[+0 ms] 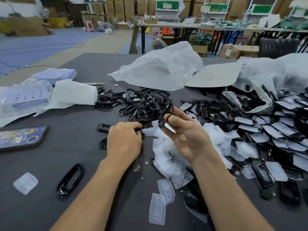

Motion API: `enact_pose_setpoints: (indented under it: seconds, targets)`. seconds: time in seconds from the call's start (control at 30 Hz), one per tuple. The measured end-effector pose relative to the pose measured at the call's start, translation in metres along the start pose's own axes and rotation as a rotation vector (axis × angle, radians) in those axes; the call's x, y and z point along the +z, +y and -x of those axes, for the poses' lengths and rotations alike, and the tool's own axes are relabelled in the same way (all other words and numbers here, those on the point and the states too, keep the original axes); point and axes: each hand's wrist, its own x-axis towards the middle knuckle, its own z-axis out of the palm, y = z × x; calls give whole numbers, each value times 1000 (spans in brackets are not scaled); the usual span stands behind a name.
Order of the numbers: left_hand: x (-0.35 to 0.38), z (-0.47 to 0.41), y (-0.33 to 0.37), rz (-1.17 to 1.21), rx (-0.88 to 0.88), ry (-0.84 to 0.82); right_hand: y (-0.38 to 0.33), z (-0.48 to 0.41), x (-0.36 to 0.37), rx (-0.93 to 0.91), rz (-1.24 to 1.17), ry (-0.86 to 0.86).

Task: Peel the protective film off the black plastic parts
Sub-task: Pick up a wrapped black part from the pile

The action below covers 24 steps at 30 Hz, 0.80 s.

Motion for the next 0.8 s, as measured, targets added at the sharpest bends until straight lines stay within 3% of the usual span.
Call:
enact_pose_setpoints:
  seconds: [0.27,0.4,0.5,0.6,0.7,0.8]
  targets:
    - [-11,-5,-2,114,-106,55,0,-3,-8,15,-55,-12]
    - [-11,-11,-5,170,-149,-48,0,-6,-9,15,-61,-7]
    - [-13,-10,-4,-86,-120,-19,0,-5,-8,27,-69,-25]
    - [-16,-9,6,-254,-65,140,2,-6,-11,20,-45,-35]
    - [-10,-24,26,-55,69,203,3,-5,-10,38,-38,-47]
    - [-2,-55,54,205,136,55,-2,-4,-15,56,-178,-77]
